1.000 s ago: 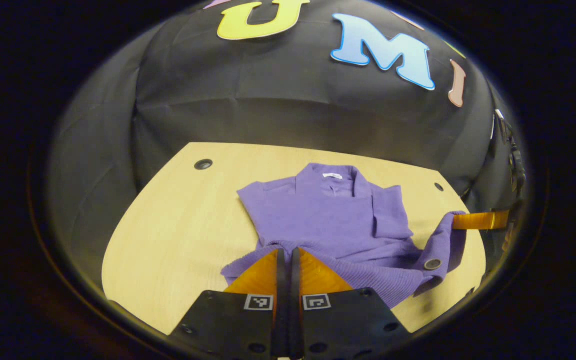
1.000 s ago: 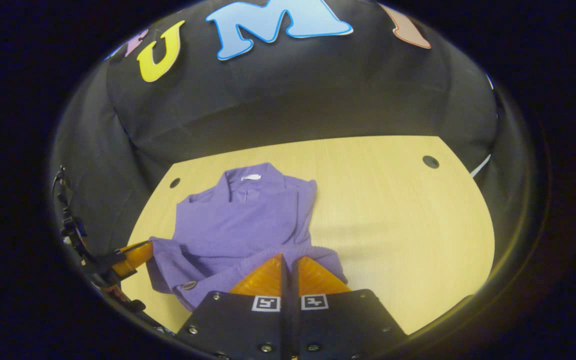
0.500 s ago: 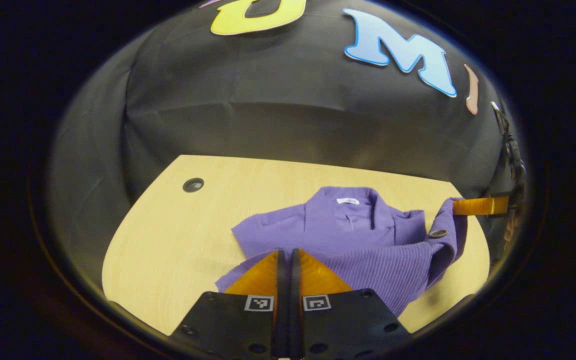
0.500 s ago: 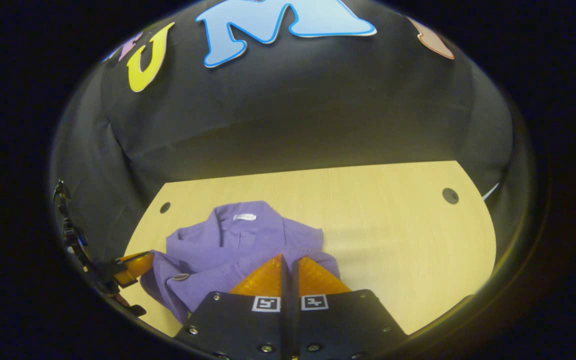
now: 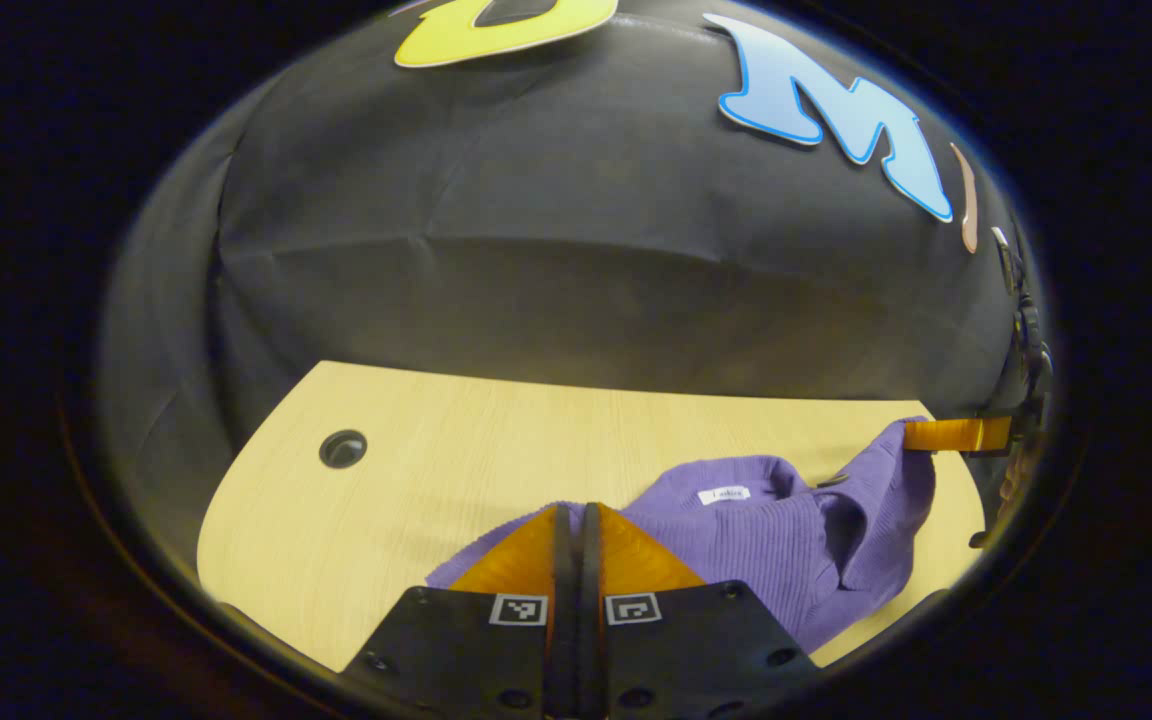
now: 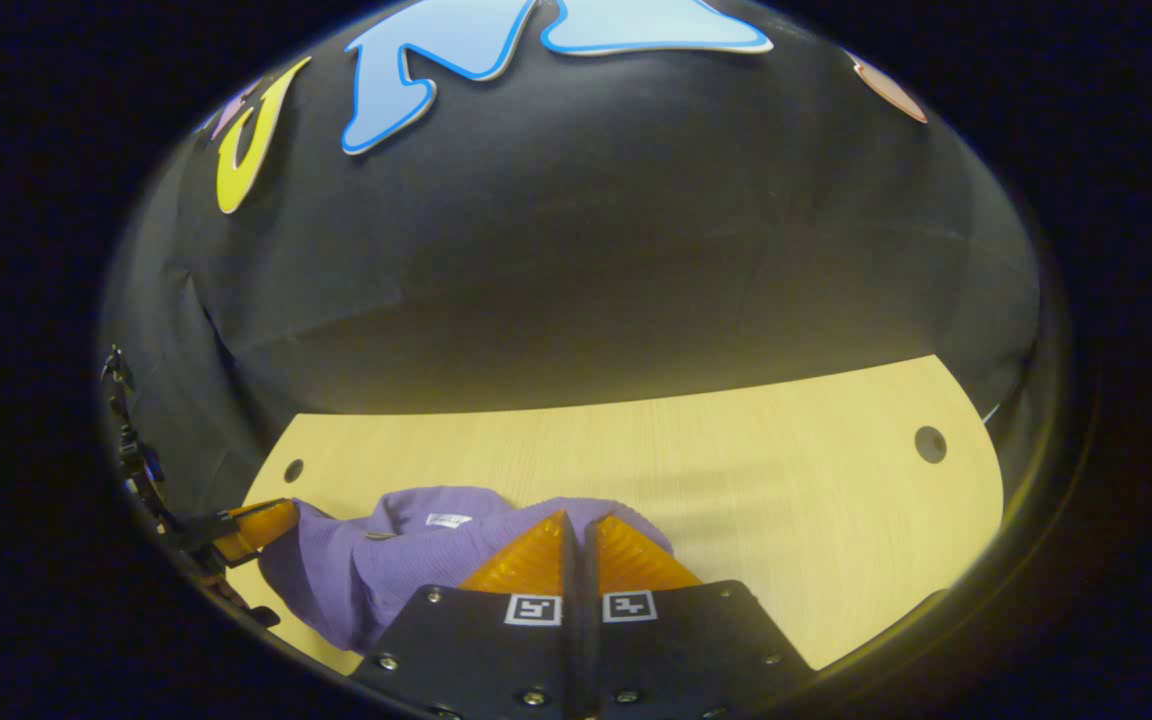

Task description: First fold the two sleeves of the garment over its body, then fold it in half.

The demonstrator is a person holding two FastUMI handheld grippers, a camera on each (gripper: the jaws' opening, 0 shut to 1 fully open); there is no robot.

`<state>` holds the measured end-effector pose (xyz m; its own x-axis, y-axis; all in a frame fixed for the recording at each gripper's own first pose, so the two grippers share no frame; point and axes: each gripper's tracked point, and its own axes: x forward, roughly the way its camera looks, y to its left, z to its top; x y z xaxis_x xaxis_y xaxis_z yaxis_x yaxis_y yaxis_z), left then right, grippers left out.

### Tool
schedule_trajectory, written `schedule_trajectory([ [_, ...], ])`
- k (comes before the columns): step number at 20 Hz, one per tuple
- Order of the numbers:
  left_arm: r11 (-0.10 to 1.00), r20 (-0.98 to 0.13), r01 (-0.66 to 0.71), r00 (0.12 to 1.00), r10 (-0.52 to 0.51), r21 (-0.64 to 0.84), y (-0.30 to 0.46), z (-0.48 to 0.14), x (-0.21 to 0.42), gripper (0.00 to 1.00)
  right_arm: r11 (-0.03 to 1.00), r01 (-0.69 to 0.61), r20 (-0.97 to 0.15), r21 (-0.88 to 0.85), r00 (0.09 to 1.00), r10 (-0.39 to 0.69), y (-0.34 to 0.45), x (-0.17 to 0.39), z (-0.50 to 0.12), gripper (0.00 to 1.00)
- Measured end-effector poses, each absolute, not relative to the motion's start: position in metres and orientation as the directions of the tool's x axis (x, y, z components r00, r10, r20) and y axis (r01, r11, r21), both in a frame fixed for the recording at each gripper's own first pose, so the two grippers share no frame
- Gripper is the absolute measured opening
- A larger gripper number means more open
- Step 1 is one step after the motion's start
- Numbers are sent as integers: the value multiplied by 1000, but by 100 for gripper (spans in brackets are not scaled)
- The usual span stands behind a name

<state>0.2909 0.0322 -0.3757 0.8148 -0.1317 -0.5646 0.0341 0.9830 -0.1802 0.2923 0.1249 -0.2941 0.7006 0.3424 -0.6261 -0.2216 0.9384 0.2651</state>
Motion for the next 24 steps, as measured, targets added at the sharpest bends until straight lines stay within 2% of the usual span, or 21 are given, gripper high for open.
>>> schedule_trajectory([
  [8,989,-574,41,811,-114,-139,35,-416,315,6,948,-204,-665,244,677,317,136,315,-357,1],
  [14,993,-602,17,794,-83,-115,37,-430,313,7,948,-191,-692,253,649,316,138,307,-374,1],
  [16,995,-621,22,780,-76,-94,36,-431,309,11,947,-173,-689,271,652,316,139,306,-376,2],
  [17,996,-627,29,775,-74,-81,34,-433,309,17,945,-169,-690,279,650,320,140,305,-377,2],
  [19,998,-632,25,772,-57,-59,34,-432,308,21,942,-172,-698,290,635,331,141,302,-379,6],
  [20,999,-630,19,775,-47,-51,36,-429,308,33,938,-175,-697,299,632,340,142,301,-377,6],
  [23,998,-623,16,781,-51,-61,35,-419,302,68,935,-174,-690,309,635,347,140,291,-365,23],
  [24,997,-621,18,782,-57,-69,33,-414,300,68,934,-174,-689,311,636,348,139,288,-359,30],
])
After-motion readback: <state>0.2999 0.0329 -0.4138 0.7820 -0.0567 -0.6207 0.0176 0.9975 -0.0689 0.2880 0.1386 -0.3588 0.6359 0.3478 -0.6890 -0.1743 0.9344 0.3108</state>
